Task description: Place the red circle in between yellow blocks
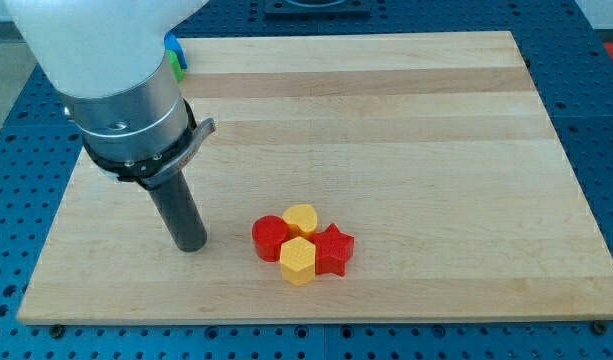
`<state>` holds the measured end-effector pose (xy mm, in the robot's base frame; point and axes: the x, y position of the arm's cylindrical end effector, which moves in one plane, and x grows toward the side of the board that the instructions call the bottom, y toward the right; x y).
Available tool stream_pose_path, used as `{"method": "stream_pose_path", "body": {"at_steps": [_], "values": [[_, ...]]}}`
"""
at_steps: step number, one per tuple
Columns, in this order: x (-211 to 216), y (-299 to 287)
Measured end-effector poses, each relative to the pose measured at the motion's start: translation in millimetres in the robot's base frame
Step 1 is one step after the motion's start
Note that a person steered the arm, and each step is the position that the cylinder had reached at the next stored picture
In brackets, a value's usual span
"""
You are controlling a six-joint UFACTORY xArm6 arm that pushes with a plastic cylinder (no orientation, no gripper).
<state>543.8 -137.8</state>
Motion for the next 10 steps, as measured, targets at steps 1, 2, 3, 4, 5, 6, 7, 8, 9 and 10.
{"method": "stream_pose_path", "body": {"at_steps": [1,2,3,4,5,6,7,8,9,10], "values": [[0.0,19.8],[0.0,42.7],[0.0,63.5],[0.0,80.7],[0.0,81.6],[0.0,68.0],[18.6,45.4],[70.9,51.9],[74.0,72.8],[74.0,106.9]]}}
